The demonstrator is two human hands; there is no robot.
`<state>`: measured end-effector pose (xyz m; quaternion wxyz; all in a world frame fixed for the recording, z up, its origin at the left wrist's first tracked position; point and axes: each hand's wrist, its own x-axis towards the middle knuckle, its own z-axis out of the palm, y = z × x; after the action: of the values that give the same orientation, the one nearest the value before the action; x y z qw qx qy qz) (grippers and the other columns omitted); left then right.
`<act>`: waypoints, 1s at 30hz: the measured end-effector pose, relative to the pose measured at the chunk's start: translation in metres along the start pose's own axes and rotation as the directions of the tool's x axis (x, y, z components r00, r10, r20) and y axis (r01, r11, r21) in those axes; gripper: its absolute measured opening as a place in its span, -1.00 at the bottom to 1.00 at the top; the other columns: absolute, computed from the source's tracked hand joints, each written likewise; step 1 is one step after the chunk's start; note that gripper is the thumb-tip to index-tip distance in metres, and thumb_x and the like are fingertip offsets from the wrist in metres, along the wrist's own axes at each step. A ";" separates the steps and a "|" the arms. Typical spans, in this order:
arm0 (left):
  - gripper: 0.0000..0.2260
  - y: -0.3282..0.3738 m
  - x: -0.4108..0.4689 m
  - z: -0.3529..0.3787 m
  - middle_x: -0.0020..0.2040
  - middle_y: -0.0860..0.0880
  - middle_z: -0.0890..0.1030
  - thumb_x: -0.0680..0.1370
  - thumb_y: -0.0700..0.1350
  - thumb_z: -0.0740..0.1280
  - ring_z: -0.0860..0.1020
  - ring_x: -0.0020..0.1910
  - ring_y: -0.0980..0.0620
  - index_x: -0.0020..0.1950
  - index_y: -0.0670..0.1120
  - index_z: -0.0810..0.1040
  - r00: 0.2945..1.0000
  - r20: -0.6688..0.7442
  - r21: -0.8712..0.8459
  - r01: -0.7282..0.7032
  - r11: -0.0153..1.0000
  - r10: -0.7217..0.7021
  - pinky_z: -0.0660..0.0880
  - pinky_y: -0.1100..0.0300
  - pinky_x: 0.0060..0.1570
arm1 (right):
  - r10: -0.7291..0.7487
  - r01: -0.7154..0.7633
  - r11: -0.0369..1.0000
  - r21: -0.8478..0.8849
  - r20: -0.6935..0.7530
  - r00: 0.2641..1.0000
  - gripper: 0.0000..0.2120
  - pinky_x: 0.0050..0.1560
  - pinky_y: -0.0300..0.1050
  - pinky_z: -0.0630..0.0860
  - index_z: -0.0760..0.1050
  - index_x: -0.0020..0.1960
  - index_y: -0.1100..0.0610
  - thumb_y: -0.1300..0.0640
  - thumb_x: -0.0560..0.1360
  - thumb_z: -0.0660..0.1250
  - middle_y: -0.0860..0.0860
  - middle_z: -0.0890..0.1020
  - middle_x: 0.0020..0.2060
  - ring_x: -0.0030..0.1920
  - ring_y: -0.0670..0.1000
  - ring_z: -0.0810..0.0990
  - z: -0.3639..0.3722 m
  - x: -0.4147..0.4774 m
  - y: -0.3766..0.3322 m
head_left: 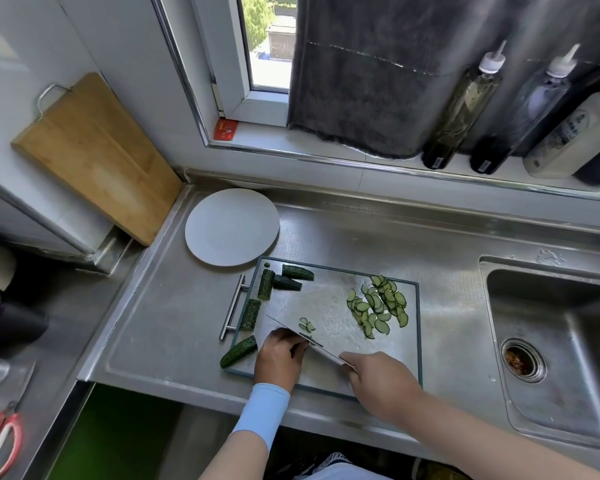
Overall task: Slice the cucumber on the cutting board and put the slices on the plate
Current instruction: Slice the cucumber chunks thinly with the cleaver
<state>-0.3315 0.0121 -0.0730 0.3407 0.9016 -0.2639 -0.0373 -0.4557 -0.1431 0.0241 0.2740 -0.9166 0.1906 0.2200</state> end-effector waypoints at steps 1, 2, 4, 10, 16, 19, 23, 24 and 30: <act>-0.84 0.000 0.000 0.000 -0.16 -0.01 0.64 0.30 -0.26 0.58 0.59 -0.17 -0.03 -0.22 -0.04 0.70 1.000 0.002 -0.002 0.005 1.000 -0.005 0.46 0.31 -0.17 | 0.006 -0.006 1.000 0.003 -0.002 1.000 -0.83 -0.16 -0.04 0.49 0.47 -0.01 0.02 0.08 0.62 0.10 0.01 0.61 -0.23 -0.20 0.11 0.53 0.000 -0.003 0.003; -0.84 0.000 0.000 0.000 -0.16 0.00 0.64 0.31 -0.25 0.58 0.59 -0.16 -0.02 -0.21 -0.04 0.70 1.000 0.004 -0.011 0.014 1.000 -0.014 0.45 0.31 -0.15 | 0.012 -0.012 1.000 0.005 -0.001 1.000 -0.82 -0.15 -0.04 0.50 0.47 -0.01 0.02 0.07 0.63 0.10 0.01 0.61 -0.22 -0.18 0.10 0.54 0.000 -0.005 0.005; -0.85 -0.002 -0.001 0.001 -0.15 0.01 0.64 0.32 -0.23 0.57 0.59 -0.15 -0.01 -0.19 -0.04 0.70 0.999 0.010 -0.030 0.037 0.999 -0.037 0.43 0.34 -0.13 | 0.016 -0.016 1.000 0.011 0.001 1.000 -0.81 -0.15 -0.05 0.49 0.48 0.01 0.03 0.07 0.64 0.09 0.01 0.62 -0.20 -0.16 0.10 0.55 0.000 -0.009 0.008; -0.86 -0.005 0.000 0.004 -0.18 0.02 0.64 0.33 -0.25 0.56 0.59 -0.17 0.01 -0.19 -0.06 0.70 0.998 0.018 -0.051 0.065 0.997 -0.064 0.33 0.47 -0.08 | 0.027 -0.027 0.999 0.038 0.009 1.000 -0.81 -0.20 -0.05 0.44 0.48 0.00 0.05 0.10 0.63 0.10 0.04 0.61 -0.22 -0.18 0.11 0.54 0.004 -0.007 0.004; -0.83 -0.006 -0.001 0.004 -0.19 0.00 0.65 0.28 -0.28 0.59 0.56 -0.18 0.01 -0.22 -0.07 0.70 1.000 -0.008 -0.038 0.023 0.999 -0.023 0.39 0.35 -0.13 | 0.036 -0.038 0.997 0.060 0.021 0.999 -0.81 -0.27 -0.09 0.39 0.46 -0.07 0.05 0.12 0.61 0.09 -0.01 0.53 -0.30 -0.25 0.08 0.47 0.006 0.005 -0.008; -0.81 -0.012 -0.004 0.004 -0.19 -0.01 0.66 0.26 -0.28 0.61 0.55 -0.18 0.03 -0.23 -0.07 0.71 0.999 -0.027 -0.042 0.024 0.999 -0.025 0.42 0.32 -0.16 | 0.041 -0.044 0.996 0.072 0.038 0.998 -0.82 -0.28 -0.08 0.35 0.43 -0.12 0.03 0.13 0.60 0.09 -0.03 0.49 -0.33 -0.25 0.09 0.45 0.010 0.009 -0.016; -0.80 -0.019 -0.009 0.001 -0.20 0.01 0.65 0.27 -0.29 0.60 0.56 -0.17 0.06 -0.21 -0.07 0.71 1.000 -0.024 -0.048 -0.007 0.999 0.006 0.45 0.33 -0.14 | 0.065 -0.073 0.991 0.108 0.071 0.995 -0.81 -0.24 -0.07 0.37 0.42 -0.13 0.03 0.15 0.60 0.10 -0.02 0.47 -0.34 -0.25 0.10 0.45 0.016 0.011 -0.022; -0.80 -0.019 -0.010 0.001 -0.20 0.01 0.66 0.26 -0.29 0.60 0.56 -0.17 0.07 -0.22 -0.07 0.71 1.000 -0.025 -0.046 -0.011 0.999 0.010 0.45 0.33 -0.14 | 0.068 -0.076 0.991 0.114 0.070 0.995 -0.81 -0.24 -0.07 0.38 0.41 -0.15 0.03 0.15 0.60 0.09 -0.03 0.47 -0.36 -0.26 0.10 0.45 0.016 0.012 -0.024; -0.80 -0.019 -0.012 0.001 -0.18 -0.01 0.65 0.28 -0.30 0.59 0.50 -0.12 0.10 -0.19 -0.09 0.71 0.999 -0.027 -0.055 -0.037 0.998 0.036 0.43 0.33 -0.08 | 0.061 -0.068 0.994 0.080 0.091 0.994 -0.74 -0.28 -0.09 0.38 0.32 -0.29 -0.03 0.15 0.57 0.11 -0.07 0.45 -0.37 -0.23 0.09 0.48 0.012 0.026 -0.034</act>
<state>-0.3337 0.0294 -0.0866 0.3695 0.8872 -0.2749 -0.0268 -0.4221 -0.1159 0.0166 0.3129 -0.8871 0.2168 0.2609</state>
